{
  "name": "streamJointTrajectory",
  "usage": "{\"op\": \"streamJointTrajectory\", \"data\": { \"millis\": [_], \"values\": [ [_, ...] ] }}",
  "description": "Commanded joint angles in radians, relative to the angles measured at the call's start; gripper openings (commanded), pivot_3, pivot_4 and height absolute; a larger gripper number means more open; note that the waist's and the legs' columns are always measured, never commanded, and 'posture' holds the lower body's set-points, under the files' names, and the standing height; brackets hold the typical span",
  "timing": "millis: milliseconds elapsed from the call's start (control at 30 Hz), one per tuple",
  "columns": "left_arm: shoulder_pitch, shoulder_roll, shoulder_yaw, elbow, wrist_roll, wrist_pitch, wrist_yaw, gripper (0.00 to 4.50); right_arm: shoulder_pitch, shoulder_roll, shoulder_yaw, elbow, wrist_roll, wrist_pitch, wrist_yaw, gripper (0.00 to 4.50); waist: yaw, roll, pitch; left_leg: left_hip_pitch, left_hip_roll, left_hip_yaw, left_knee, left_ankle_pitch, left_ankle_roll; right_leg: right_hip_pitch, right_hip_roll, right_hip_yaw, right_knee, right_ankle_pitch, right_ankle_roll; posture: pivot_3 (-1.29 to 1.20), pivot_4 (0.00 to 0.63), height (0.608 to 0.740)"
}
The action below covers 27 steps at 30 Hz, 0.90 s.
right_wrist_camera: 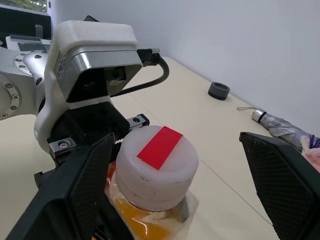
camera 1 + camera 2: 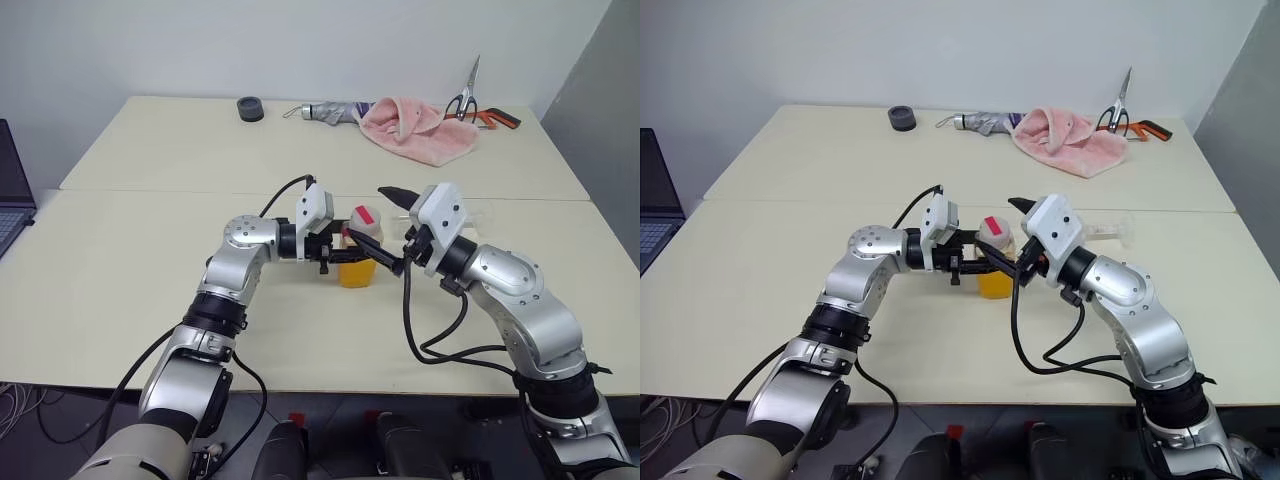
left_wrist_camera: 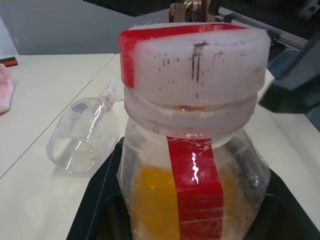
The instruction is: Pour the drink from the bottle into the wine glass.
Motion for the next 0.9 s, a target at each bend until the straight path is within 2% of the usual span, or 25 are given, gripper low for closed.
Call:
{"op": "streamJointTrajectory", "data": {
  "millis": [33,900],
  "values": [
    [-0.010,0.003,0.012,-0.046,-0.015,-0.017,-0.006,1.85,-0.018,0.005,-0.032,-0.019,0.004,-0.022,-0.004,4.26,0.000,0.000,0.000,0.000,0.000,0.000,0.000,0.000,0.000,0.000,0.000,0.000,0.000,0.000,0.000,0.00,0.150,0.740],
    [-0.015,0.009,0.014,-0.037,-0.012,-0.018,-0.011,1.85,0.031,-0.036,-0.082,-0.046,0.044,0.008,0.014,4.26,0.000,0.000,0.000,0.000,0.000,0.000,0.000,0.000,0.000,0.000,0.000,0.000,0.000,0.000,0.000,0.00,0.150,0.740]
  ]
}}
